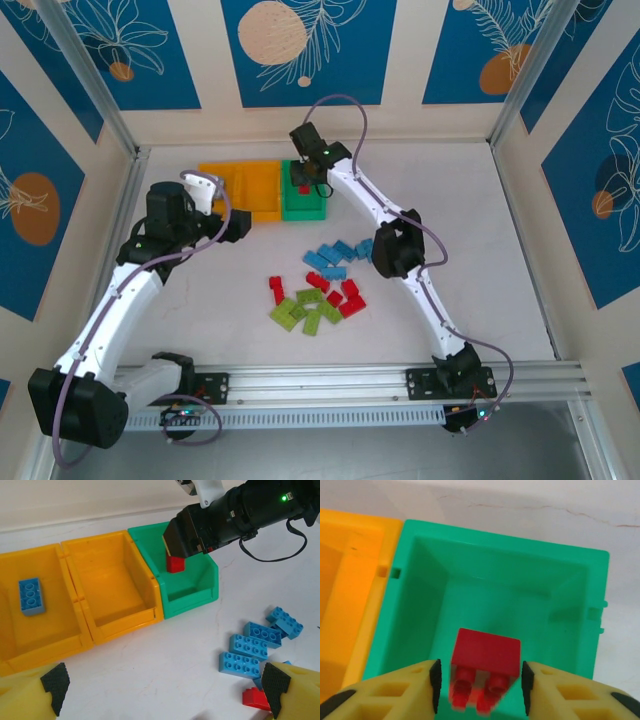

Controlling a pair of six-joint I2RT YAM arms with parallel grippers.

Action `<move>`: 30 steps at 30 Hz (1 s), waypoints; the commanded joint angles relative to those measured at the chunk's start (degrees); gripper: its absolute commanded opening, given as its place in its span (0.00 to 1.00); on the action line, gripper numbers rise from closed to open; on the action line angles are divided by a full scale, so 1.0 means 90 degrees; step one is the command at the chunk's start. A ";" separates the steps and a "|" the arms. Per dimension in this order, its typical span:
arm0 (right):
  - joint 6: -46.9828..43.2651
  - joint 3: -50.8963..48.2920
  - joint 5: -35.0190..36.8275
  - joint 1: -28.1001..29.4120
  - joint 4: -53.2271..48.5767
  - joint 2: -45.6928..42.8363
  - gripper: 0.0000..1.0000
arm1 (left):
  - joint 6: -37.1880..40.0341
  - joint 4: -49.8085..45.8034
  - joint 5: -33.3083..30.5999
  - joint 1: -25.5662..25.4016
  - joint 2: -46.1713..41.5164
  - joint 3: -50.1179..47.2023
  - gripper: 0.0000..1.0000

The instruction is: Sort the legos into containers by color

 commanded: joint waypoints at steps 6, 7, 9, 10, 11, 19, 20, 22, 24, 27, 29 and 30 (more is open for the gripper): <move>-0.0003 0.0325 -0.0390 -0.0073 -0.0544 -0.1196 0.56 | -0.0381 -0.0507 0.0214 -0.0150 0.0230 0.0439 1.00; 0.0046 0.0246 -0.0462 -0.0119 -0.0761 -0.1409 0.56 | -0.0478 -0.0691 0.0136 -0.0229 0.0282 0.0540 0.99; 0.0090 -0.0148 -0.0678 -0.0233 -0.1041 -0.1981 0.56 | -0.0655 -0.1104 -0.0113 -0.0494 0.0363 0.0724 0.98; 0.0102 -0.0470 -0.0842 -0.0285 -0.1117 -0.2288 0.56 | -0.0727 -0.1310 -0.0246 -0.0661 0.0401 0.0825 0.97; 0.0057 -0.0892 -0.1045 -0.0364 -0.1134 -0.2678 0.56 | -0.0783 -0.1542 -0.0367 -0.0918 0.0441 0.0914 0.96; 0.0117 -0.5444 -0.1478 -0.0829 -0.0128 -0.5820 0.58 | -0.1187 -0.2662 -0.0400 -0.2948 0.0618 0.0881 0.83; 0.0285 -0.5866 -0.1598 -0.0985 -0.0094 -0.6083 0.58 | -0.1268 -0.2772 -0.0325 -0.3132 0.0696 0.0816 0.82; 0.0527 -0.6496 -0.1802 -0.1222 -0.0066 -0.6520 0.59 | -0.1389 -0.2992 -0.0327 -0.3484 0.0901 0.0773 0.78; 0.0682 -0.7038 -0.1852 -0.1417 -0.0008 -0.6845 0.59 | -0.1359 -0.3070 -0.0490 -0.3973 0.1185 0.0777 0.76; 0.0806 -0.7445 -0.1884 -0.1616 0.0025 -0.7048 0.59 | -0.1063 -0.2945 -0.0792 -0.4502 0.1772 0.0960 0.76; 0.0814 -0.7471 -0.1948 -0.1700 -0.0023 -0.7025 0.59 | -0.0654 -0.2872 -0.0958 -0.4705 0.2262 0.1123 0.73; 0.0814 -0.7447 -0.1958 -0.1725 -0.0058 -0.6995 0.59 | -0.0419 -0.2860 -0.1083 -0.4756 0.2524 0.1193 0.72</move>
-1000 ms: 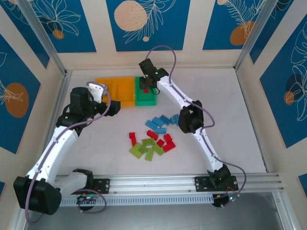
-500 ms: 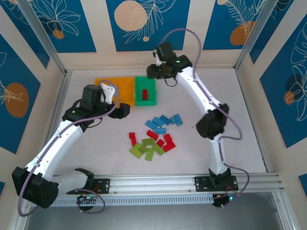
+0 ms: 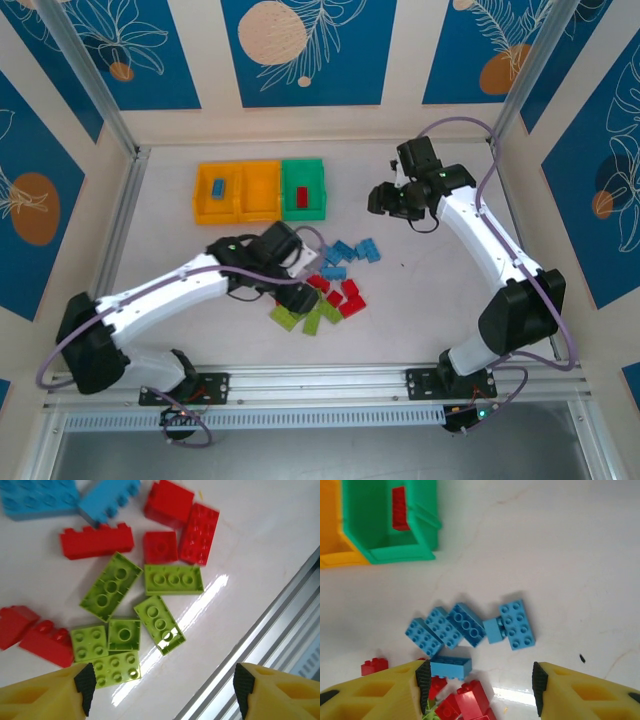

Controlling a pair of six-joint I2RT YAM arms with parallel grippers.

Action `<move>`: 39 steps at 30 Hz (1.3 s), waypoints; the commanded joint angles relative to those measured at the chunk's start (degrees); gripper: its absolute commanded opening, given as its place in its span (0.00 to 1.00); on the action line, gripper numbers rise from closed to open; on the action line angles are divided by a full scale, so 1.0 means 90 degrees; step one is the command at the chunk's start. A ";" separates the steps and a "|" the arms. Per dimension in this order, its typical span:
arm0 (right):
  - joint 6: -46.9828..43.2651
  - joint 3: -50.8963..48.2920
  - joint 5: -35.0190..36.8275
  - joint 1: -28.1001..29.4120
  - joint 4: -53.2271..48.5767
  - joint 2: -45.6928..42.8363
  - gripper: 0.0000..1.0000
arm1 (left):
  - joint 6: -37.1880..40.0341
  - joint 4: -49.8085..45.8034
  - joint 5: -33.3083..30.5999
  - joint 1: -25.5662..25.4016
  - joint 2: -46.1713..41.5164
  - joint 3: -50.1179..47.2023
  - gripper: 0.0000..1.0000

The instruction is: Sort the legos into containers by color

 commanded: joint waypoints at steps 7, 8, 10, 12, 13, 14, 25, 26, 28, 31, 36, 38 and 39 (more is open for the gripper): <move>0.0090 0.0130 -0.0229 -0.0077 -0.0085 -0.0090 0.59 | 0.1440 -0.0582 -0.1571 -0.0196 0.2116 0.1059 0.71; 0.0085 0.0113 -0.0223 -0.0087 -0.0104 -0.0104 0.59 | 0.1515 -0.0494 -0.1640 -0.0197 0.2202 0.1055 0.71; 0.0080 0.0047 -0.0191 -0.0100 -0.0119 -0.0149 0.59 | 0.1656 -0.0392 -0.1680 -0.0196 0.2350 0.1042 0.71; 0.0119 -0.0024 -0.0188 -0.0111 -0.0123 -0.0183 0.59 | 0.1789 -0.0322 -0.1669 -0.0186 0.2565 0.1047 0.71; 0.0137 -0.0042 -0.0190 -0.0114 -0.0127 -0.0179 0.59 | 0.1818 -0.0277 -0.1677 -0.0169 0.2662 0.1047 0.71; 0.0143 -0.0052 -0.0199 -0.0117 -0.0148 -0.0193 0.59 | 0.1842 -0.0199 -0.1692 -0.0140 0.2743 0.1033 0.71; 0.0221 -0.0061 -0.0215 -0.0121 -0.0247 -0.0255 0.59 | 0.1902 0.0387 -0.1542 0.0039 0.3191 0.0980 0.51; 0.0229 -0.0064 -0.0231 -0.0118 -0.0264 -0.0263 0.59 | 0.1889 0.0404 -0.1532 0.0042 0.3202 0.0974 0.49; 0.0264 -0.0049 -0.0263 -0.0121 -0.0295 -0.0283 0.59 | 0.1855 0.0450 -0.1522 0.0053 0.3176 0.0918 0.44; 0.0329 -0.0044 -0.0319 -0.0118 -0.0315 -0.0338 0.59 | 0.1790 0.0548 -0.1514 0.0078 0.3029 0.0805 0.40; 0.0496 0.0035 -0.0650 -0.0110 -0.0296 -0.0401 0.59 | 0.1503 0.0762 -0.1401 0.0214 0.2320 0.0577 0.34; 0.0579 0.0033 -0.0765 -0.0108 -0.0252 -0.0446 0.59 | 0.1368 0.0842 -0.1295 0.0360 0.1922 0.0520 0.33; 0.0621 0.0035 -0.0812 -0.0104 -0.0220 -0.0472 0.59 | 0.1293 0.0893 -0.1204 0.0470 0.1686 0.0488 0.32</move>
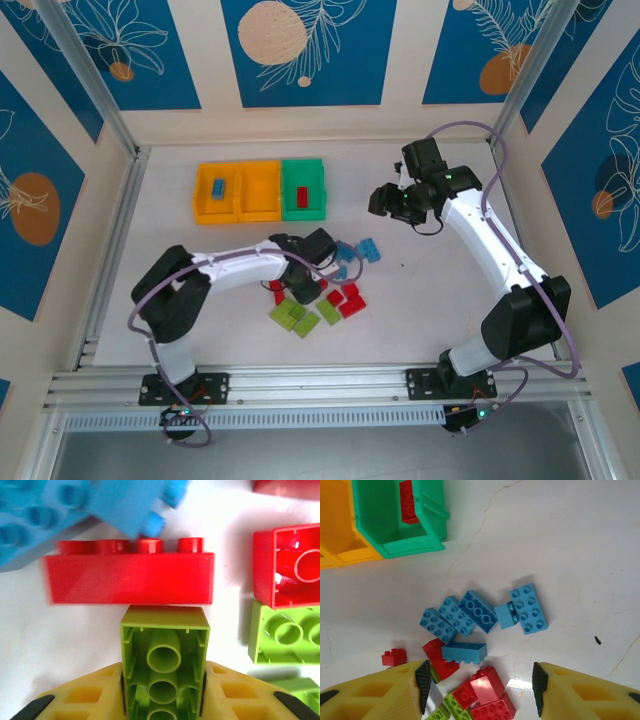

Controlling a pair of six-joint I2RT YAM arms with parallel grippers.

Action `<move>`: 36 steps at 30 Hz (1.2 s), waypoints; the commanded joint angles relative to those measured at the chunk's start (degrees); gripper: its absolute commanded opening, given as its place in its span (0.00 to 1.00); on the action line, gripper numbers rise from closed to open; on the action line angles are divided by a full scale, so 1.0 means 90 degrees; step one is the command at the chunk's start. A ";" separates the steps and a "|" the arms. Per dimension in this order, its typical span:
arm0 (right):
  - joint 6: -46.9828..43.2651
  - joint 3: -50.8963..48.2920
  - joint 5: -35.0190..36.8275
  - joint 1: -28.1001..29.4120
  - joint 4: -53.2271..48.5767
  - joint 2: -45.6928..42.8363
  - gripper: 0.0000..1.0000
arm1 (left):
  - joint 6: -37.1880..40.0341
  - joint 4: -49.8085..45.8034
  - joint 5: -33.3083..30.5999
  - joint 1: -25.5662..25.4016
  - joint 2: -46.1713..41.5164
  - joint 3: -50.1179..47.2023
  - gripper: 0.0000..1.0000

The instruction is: Sort the legos into containers by color

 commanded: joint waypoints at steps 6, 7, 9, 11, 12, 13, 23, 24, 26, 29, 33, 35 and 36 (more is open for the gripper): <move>0.0411 0.0075 -0.0471 -0.0027 0.0094 -0.0327 0.59 | -0.0752 0.0434 0.0622 0.1445 -0.1547 0.0115 0.32; 0.0441 0.0063 -0.0480 -0.0023 0.0147 -0.0327 0.59 | -0.0927 0.0461 0.0606 0.1790 -0.1510 0.0247 0.31; 0.0499 0.0025 -0.0493 -0.0027 0.0252 -0.0303 0.59 | -0.1356 0.0463 0.0397 0.2414 -0.1261 0.0640 0.31; 0.0572 -0.0003 -0.0509 -0.0027 0.0283 -0.0260 0.59 | -0.1670 0.0385 0.0240 0.2913 -0.0810 0.1194 0.31; 0.0584 -0.0011 -0.0528 -0.0019 0.0297 -0.0244 0.59 | -0.1823 0.0335 0.0122 0.3108 -0.0501 0.1525 0.31; 0.0613 -0.0013 -0.0530 -0.0018 0.0293 -0.0218 0.59 | -0.1915 0.0295 0.0055 0.3252 -0.0199 0.1850 0.31; 0.0823 -0.0292 -0.0480 0.0002 0.0275 -0.0332 0.59 | -0.2475 -0.0362 -0.0258 0.3886 0.2063 0.4436 0.35; 0.0834 -0.0303 -0.0505 0.0018 0.0274 -0.0327 0.59 | -0.2475 -0.0435 -0.0257 0.3913 0.2179 0.4596 0.39; 0.0851 -0.0316 -0.0534 0.0024 0.0279 -0.0318 0.59 | -0.2437 -0.0518 -0.0209 0.3946 0.2323 0.4827 0.44; 0.0854 -0.0316 -0.0541 0.0044 0.0262 -0.0313 0.59 | -0.2325 -0.0527 -0.0148 0.3956 0.2273 0.4948 0.50; 0.0863 -0.0391 -0.0527 0.0062 0.0280 -0.0293 0.59 | -0.2260 -0.0551 0.0041 0.3951 0.1902 0.4893 0.48; 0.0870 -0.0457 -0.0503 0.0070 0.0309 -0.0249 0.59 | -0.2271 -0.0469 0.0328 0.3939 0.1522 0.4698 0.46; 0.0871 -0.0509 -0.0451 0.0080 0.0329 -0.0223 0.59 | -0.2287 -0.0366 0.0520 0.3936 0.1252 0.4502 0.45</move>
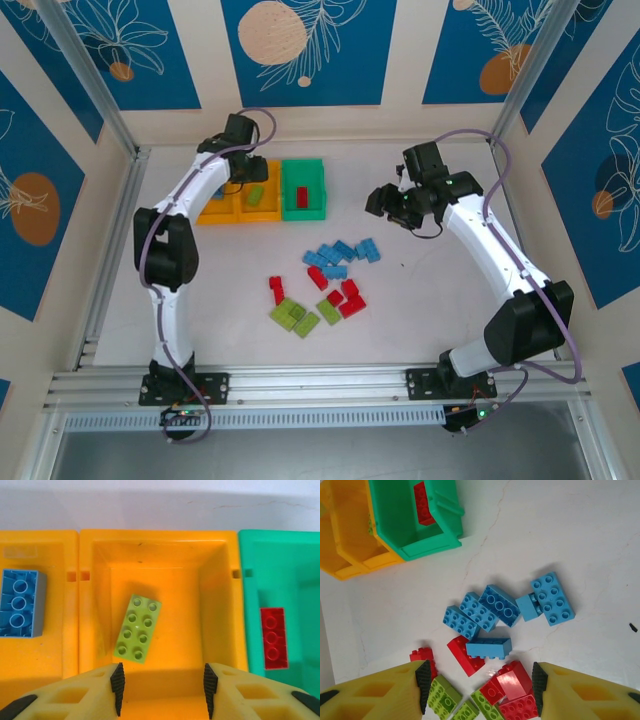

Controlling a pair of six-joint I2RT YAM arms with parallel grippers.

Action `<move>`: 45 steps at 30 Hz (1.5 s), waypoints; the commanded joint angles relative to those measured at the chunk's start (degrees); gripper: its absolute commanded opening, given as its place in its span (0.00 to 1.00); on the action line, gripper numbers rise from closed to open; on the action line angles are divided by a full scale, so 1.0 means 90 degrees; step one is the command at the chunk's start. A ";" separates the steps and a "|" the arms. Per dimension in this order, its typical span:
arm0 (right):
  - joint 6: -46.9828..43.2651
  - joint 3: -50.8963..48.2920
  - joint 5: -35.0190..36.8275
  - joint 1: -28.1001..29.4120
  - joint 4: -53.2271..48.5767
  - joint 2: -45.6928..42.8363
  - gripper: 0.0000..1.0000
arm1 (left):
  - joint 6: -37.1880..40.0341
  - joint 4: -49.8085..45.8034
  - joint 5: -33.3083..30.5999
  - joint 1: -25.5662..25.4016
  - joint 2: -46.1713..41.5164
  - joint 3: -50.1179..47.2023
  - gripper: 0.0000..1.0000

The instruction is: Sort the legos into containers by color

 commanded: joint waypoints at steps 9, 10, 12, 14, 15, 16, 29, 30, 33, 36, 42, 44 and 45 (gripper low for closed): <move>-0.0541 -0.0400 0.0672 0.0090 -0.0024 0.0809 0.59 | 0.1110 0.1038 0.2046 -0.0309 -0.3998 -0.2485 0.42; -0.0668 -0.0406 0.0701 0.0116 -0.0002 0.0980 0.59 | 0.1301 0.1065 0.2165 -0.0341 -0.4334 -0.2723 0.42; -0.0876 -0.0441 0.0899 0.0208 0.0072 0.1275 0.59 | 0.1662 0.1083 0.2375 -0.0366 -0.4885 -0.3135 0.43; -0.1029 -0.0416 0.1072 0.0263 0.0122 0.1551 0.59 | 0.2113 0.1109 0.2502 -0.0372 -0.5393 -0.3574 0.44; -0.1083 -0.0420 0.1162 0.0273 0.0155 0.1700 0.58 | 0.2379 0.1166 0.2531 -0.0369 -0.5662 -0.3835 0.46; -0.1145 -0.0422 0.1232 0.0290 0.0188 0.1839 0.58 | 0.2703 0.1258 0.2582 -0.0371 -0.5915 -0.4136 0.46; -0.1997 -0.0780 0.1834 0.0812 0.0697 0.2436 0.52 | 0.4068 0.2994 0.2311 -0.0370 -0.6478 -0.6196 0.68; -0.1997 -0.0795 0.1876 0.0862 0.0718 0.2465 0.52 | 0.4079 0.3016 0.2332 -0.0369 -0.6420 -0.6196 0.69; -0.1929 -0.0782 0.1925 0.0878 0.0732 0.2643 0.51 | 0.4135 0.3002 0.2323 -0.0370 -0.6276 -0.6220 0.70; -0.1828 -0.0764 0.2070 0.0881 0.0641 0.2789 0.49 | 0.4098 0.2982 0.2280 -0.0369 -0.6263 -0.6263 0.71; -0.1753 -0.0997 0.2125 0.0878 0.0619 0.2624 0.49 | 0.3688 0.3059 0.2297 -0.0370 -0.6332 -0.6390 0.72; -0.1752 -0.1180 0.2142 0.0898 0.0714 0.2409 0.49 | 0.3578 0.3092 0.2323 -0.0370 -0.6322 -0.6420 0.73; -0.1752 -0.1302 0.2164 0.0901 0.0818 0.2263 0.49 | 0.3524 0.3117 0.2320 -0.0369 -0.6313 -0.6439 0.73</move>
